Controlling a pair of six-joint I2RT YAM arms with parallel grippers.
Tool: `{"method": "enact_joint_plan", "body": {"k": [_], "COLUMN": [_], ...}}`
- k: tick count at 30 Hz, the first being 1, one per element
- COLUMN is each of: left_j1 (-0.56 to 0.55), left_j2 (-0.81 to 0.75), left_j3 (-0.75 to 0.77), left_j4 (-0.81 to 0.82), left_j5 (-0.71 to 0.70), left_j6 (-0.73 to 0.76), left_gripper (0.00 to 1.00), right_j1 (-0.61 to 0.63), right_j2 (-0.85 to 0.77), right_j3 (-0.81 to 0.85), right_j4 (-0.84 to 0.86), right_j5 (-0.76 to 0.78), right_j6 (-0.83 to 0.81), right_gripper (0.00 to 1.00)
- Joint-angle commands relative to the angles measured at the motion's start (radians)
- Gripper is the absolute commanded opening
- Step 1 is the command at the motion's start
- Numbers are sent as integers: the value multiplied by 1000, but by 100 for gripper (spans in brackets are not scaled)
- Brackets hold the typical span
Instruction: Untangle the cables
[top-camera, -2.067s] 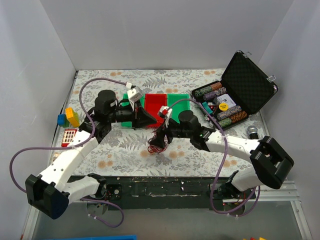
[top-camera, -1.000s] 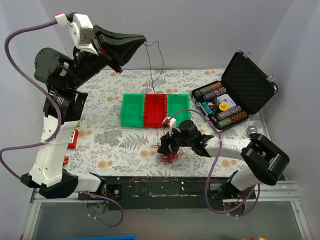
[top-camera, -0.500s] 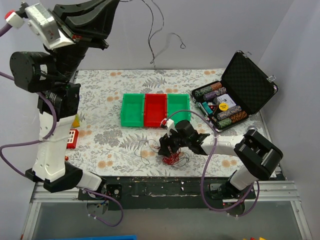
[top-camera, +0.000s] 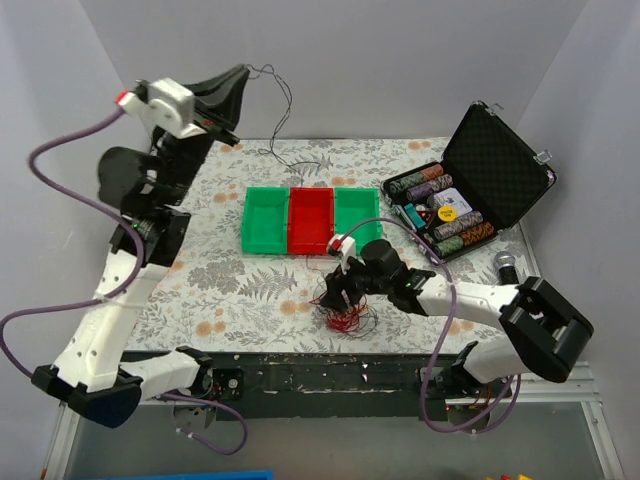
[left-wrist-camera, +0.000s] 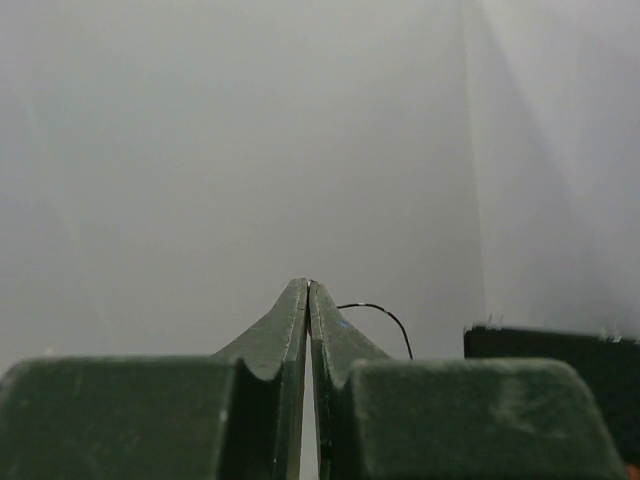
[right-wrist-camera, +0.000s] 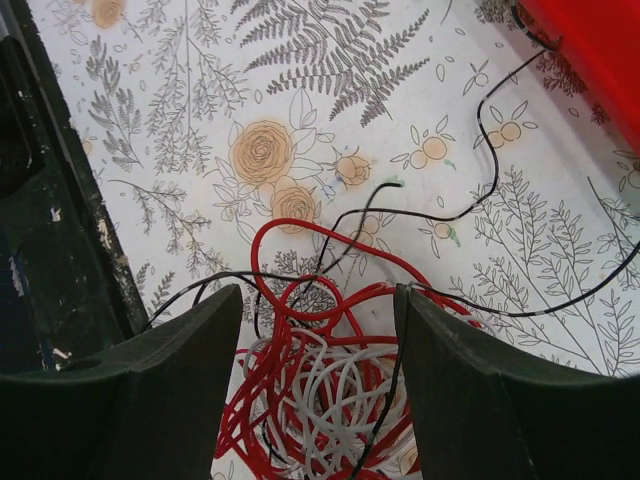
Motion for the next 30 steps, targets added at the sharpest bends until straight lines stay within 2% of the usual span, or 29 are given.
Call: {"method": "enact_joint_plan", "body": {"k": [1,6,12,19,30], "left_j1": [1,54,116,130,154], "left_j2": [-17,-21,7,27,65], "left_j3": [-215,-435,-571,-637,-739], "left_j4": [26,127,170,186,249], "left_j5": [-173,-238,-236,-235,-261], "left_j6": [114,116,79,71,84], "left_gripper": [0,0,0,0,0], "right_j1": [19,25,27,27,28], "right_j2": [-88,-149,-214,-208,-200], "right_j3": [-30,-49,-78,-78,-79], "right_j4": [-22,-40,-46,-55,-54], "right_j5": [7,24,46,46,49], "right_j6": [-39,-39,-45,-56,-58], "right_gripper": [70,69,67,62,61]}}
